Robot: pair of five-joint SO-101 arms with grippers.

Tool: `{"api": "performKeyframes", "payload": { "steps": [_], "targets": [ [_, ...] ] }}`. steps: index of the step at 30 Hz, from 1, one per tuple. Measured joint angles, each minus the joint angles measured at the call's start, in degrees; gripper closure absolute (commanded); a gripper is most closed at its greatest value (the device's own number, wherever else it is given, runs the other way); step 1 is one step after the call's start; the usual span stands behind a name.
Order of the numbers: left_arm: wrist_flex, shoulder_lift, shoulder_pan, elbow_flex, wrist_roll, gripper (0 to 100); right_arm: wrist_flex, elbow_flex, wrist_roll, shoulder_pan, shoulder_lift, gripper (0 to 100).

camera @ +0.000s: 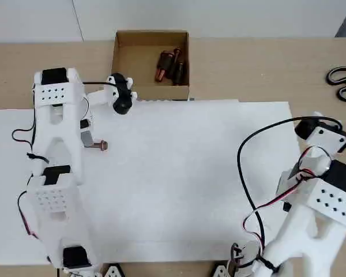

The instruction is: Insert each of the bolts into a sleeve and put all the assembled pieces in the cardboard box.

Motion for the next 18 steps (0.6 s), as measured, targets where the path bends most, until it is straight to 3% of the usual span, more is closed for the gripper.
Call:
{"api": "performKeyframes", "payload": {
  "steps": [18],
  "targets": [
    [0.0, 1.9, 0.9, 0.5, -1.3, 83, 0.0, 0.0, 0.0, 0.0, 0.0, 99.5]
  ]
}}
